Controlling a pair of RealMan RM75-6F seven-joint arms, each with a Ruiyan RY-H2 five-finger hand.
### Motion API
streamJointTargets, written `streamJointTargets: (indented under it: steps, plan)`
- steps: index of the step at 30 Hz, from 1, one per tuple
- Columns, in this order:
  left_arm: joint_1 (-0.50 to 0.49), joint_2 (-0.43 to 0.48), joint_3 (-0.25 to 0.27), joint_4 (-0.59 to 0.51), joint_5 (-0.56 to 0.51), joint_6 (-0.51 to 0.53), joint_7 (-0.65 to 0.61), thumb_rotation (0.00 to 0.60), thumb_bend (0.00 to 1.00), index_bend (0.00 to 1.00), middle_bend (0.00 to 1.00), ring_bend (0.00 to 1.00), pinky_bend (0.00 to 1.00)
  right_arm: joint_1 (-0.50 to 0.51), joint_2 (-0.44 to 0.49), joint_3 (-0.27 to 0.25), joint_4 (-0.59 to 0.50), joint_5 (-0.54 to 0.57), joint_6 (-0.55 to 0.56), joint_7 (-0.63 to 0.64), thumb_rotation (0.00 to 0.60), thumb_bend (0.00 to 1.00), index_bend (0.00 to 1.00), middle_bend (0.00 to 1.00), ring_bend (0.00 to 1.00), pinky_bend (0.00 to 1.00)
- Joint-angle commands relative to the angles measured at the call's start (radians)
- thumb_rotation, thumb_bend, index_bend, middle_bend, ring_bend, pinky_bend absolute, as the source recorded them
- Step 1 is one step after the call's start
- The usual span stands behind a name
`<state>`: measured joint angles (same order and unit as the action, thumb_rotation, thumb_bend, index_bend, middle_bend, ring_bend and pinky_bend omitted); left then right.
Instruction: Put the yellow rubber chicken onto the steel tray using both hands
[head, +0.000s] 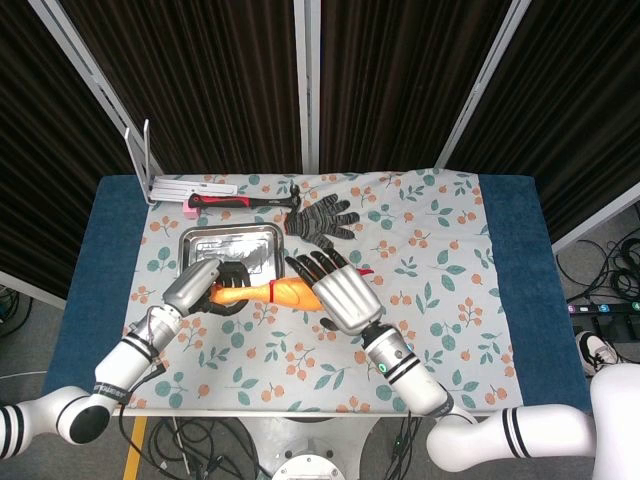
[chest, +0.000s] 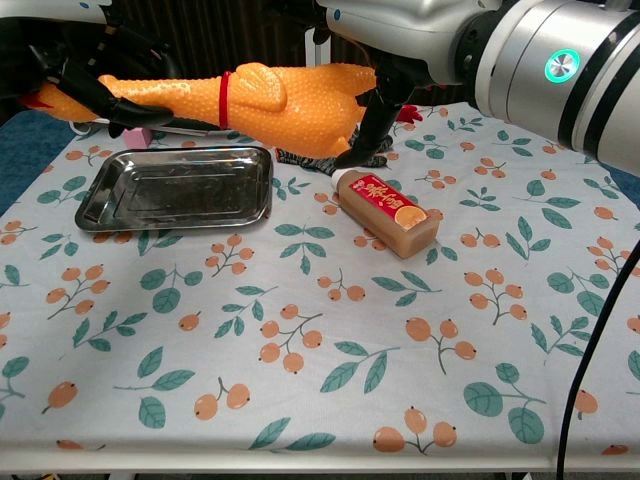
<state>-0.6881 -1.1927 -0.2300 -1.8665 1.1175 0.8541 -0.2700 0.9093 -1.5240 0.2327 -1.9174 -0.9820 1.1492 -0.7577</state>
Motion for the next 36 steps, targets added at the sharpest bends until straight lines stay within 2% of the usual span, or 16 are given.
streamJointTargets:
  steps: [1, 5, 6, 11, 16, 18, 25, 31, 33, 35, 36]
  plan:
    - [0.001, 0.0, 0.0, -0.004, 0.001, 0.004, 0.003, 0.6, 0.61, 0.76, 0.74, 0.66, 0.66, 0.007, -0.009, 0.003, 0.01, 0.006, 0.003, -0.004, 0.6, 0.04, 0.11, 0.28, 0.14, 0.13]
    - [0.001, 0.002, 0.0, -0.013, 0.006, 0.007, 0.009, 0.6, 0.62, 0.76, 0.74, 0.66, 0.66, 0.02, -0.029, 0.012, 0.024, 0.024, 0.008, -0.013, 0.6, 0.16, 0.33, 0.43, 0.22, 0.14]
    - [0.001, 0.003, 0.001, -0.015, 0.007, 0.008, 0.011, 0.6, 0.61, 0.76, 0.74, 0.66, 0.66, 0.022, -0.035, 0.014, 0.029, 0.025, 0.012, -0.014, 0.6, 0.22, 0.41, 0.48, 0.26, 0.14]
    - [0.003, 0.005, 0.003, -0.022, 0.011, 0.013, 0.017, 0.6, 0.62, 0.76, 0.74, 0.66, 0.66, 0.027, -0.058, 0.011, 0.044, 0.012, 0.024, -0.01, 0.6, 0.43, 0.7, 0.71, 0.42, 0.19]
    - [0.005, 0.003, 0.004, -0.023, 0.012, 0.018, 0.021, 0.6, 0.62, 0.76, 0.74, 0.66, 0.66, 0.021, -0.062, -0.004, 0.043, -0.017, 0.023, 0.011, 0.6, 0.61, 0.91, 0.88, 0.58, 0.23]
    - [0.005, 0.002, 0.005, -0.023, 0.012, 0.019, 0.022, 0.6, 0.61, 0.76, 0.74, 0.66, 0.66, 0.02, -0.058, -0.01, 0.038, -0.02, 0.019, 0.011, 0.6, 0.63, 0.97, 0.92, 0.62, 0.25]
    - [0.005, -0.004, 0.005, -0.018, 0.008, 0.024, 0.03, 0.6, 0.61, 0.76, 0.74, 0.66, 0.66, 0.018, -0.048, -0.024, 0.017, -0.009, 0.008, 0.007, 0.6, 0.67, 1.0, 0.97, 0.7, 0.28]
    - [0.007, -0.007, 0.006, -0.018, 0.005, 0.031, 0.036, 0.6, 0.62, 0.76, 0.74, 0.66, 0.66, 0.017, -0.042, -0.029, 0.01, -0.003, 0.003, 0.011, 0.6, 0.67, 1.0, 0.99, 0.72, 0.29]
    - [0.01, -0.006, 0.008, -0.018, 0.006, 0.033, 0.036, 0.6, 0.61, 0.76, 0.74, 0.66, 0.66, 0.014, -0.04, -0.025, 0.012, -0.005, 0.006, 0.022, 0.6, 0.63, 1.0, 0.99, 0.71, 0.28]
    - [0.013, -0.005, 0.011, -0.018, 0.008, 0.034, 0.034, 0.6, 0.61, 0.76, 0.74, 0.66, 0.66, 0.011, -0.029, -0.02, 0.008, 0.003, 0.002, 0.033, 0.6, 0.53, 0.92, 0.93, 0.65, 0.24]
    - [0.015, -0.004, 0.011, -0.018, 0.009, 0.034, 0.032, 0.6, 0.61, 0.76, 0.74, 0.66, 0.66, 0.011, -0.024, -0.02, 0.006, 0.006, 0.002, 0.032, 0.6, 0.46, 0.83, 0.88, 0.59, 0.21]
